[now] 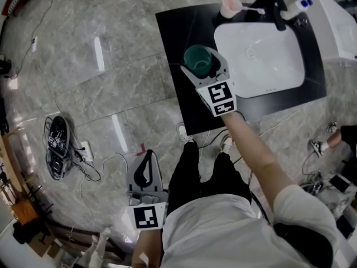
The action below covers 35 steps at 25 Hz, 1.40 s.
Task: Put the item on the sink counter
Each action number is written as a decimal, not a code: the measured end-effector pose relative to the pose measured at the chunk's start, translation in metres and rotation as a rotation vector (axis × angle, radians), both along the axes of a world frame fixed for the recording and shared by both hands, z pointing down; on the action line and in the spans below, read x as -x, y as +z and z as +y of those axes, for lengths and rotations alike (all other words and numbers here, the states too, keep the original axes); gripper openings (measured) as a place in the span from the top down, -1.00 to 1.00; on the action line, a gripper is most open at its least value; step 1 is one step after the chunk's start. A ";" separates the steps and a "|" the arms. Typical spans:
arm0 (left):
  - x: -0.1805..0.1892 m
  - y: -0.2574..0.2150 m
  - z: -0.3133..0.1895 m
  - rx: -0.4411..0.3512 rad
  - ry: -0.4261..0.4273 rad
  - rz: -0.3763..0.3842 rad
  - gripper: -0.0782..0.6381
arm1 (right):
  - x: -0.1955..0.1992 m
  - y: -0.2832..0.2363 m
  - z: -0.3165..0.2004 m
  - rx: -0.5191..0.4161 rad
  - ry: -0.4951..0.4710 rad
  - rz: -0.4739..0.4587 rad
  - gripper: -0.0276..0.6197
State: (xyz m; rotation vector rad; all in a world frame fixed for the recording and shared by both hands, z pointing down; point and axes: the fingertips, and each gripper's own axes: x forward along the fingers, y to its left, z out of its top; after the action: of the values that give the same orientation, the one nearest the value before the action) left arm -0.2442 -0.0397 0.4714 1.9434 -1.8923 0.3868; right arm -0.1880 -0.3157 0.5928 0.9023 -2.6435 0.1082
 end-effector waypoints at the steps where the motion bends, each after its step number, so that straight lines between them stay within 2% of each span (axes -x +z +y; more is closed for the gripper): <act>1: 0.001 0.001 0.001 0.001 0.000 0.001 0.77 | 0.000 0.000 0.000 -0.001 0.002 -0.001 -0.21; 17: 0.004 0.003 -0.001 -0.020 0.006 0.032 0.77 | -0.013 0.003 0.003 0.018 0.026 0.015 -0.21; 26: 0.002 0.001 -0.004 -0.037 0.007 0.040 0.77 | -0.019 0.010 0.005 0.073 0.027 0.026 -0.21; 35: 0.003 0.003 -0.002 -0.034 0.008 0.043 0.77 | -0.018 0.008 0.006 0.065 0.016 0.037 -0.22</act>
State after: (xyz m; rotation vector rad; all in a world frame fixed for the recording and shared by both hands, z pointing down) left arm -0.2470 -0.0421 0.4742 1.9659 -1.8765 0.3142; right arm -0.1699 -0.3097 0.6011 0.8961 -2.5837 0.1783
